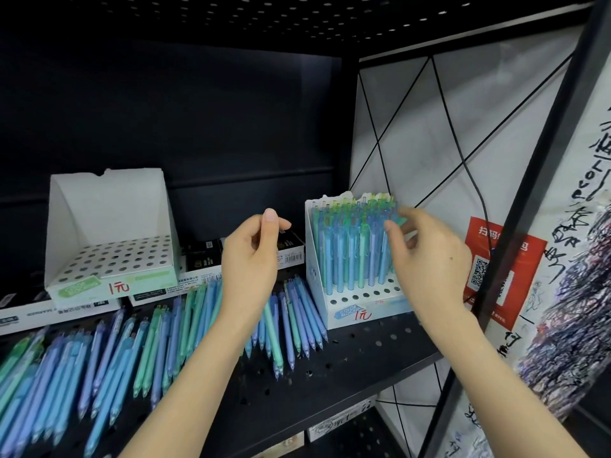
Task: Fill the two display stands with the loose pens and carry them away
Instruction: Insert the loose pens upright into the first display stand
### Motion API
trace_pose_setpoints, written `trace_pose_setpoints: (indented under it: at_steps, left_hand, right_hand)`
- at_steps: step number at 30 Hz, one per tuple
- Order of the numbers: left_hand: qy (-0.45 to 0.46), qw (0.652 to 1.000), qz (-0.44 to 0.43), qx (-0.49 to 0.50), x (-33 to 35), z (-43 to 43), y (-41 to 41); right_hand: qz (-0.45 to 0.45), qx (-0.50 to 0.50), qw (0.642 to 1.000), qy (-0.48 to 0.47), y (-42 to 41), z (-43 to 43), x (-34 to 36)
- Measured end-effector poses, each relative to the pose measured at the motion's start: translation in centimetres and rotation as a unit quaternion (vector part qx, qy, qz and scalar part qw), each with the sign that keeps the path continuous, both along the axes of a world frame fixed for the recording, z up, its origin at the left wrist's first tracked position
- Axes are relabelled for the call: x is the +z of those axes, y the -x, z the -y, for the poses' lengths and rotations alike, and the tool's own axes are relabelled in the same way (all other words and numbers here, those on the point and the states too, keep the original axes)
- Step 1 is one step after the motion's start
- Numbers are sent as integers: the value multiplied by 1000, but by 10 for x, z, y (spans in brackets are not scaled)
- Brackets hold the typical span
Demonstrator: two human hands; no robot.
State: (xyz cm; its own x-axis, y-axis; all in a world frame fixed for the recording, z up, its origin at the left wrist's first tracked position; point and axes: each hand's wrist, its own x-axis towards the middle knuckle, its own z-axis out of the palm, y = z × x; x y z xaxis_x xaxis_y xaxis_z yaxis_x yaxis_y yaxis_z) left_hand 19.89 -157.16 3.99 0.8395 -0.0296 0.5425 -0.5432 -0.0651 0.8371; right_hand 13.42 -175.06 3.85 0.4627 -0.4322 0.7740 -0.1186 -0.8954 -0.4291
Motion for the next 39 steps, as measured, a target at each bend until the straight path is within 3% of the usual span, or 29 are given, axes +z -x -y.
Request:
trace_pose_setpoints:
  at_steps: [2,3,6,10,12,16,20,23,29,39]
  left_hand:
    - [1,1000,-2,-4,1,2,1]
    - [2,1000,1,-7,2,4,3]
    - [3,1000,14,-21,7,16,9]
    - [1,997,-5,-76,15,31,11]
    - [-3,993,-21,-113,15,32,6]
    - [-20,992,-28,-118,7,22,-9]
    - [-121,992,-17,-38,-16,18,-21]
    - [-181,983,-7,-36,-25,22,-23]
    - [-254,966,3,-54,-31,26,-23]
    - [-279,958,11,-71,-36,26,-23]
  right_hand:
    - [-8,99,995,-29,15,-23,-5]
    - [-67,180,979,-75,21,-36,-7]
    - [-230,363,884,-184,21,-61,-21]
    - [-223,453,806,-308,13,-65,-27]
    - [-212,466,793,-329,14,-60,-27]
    - [-124,378,857,-327,19,-33,-23]
    - [7,244,916,-319,20,4,-16]
    - [46,173,941,-287,13,21,-17]
    - [13,126,960,-251,-7,34,-29]
    - [-80,88,964,-238,-13,38,-37]
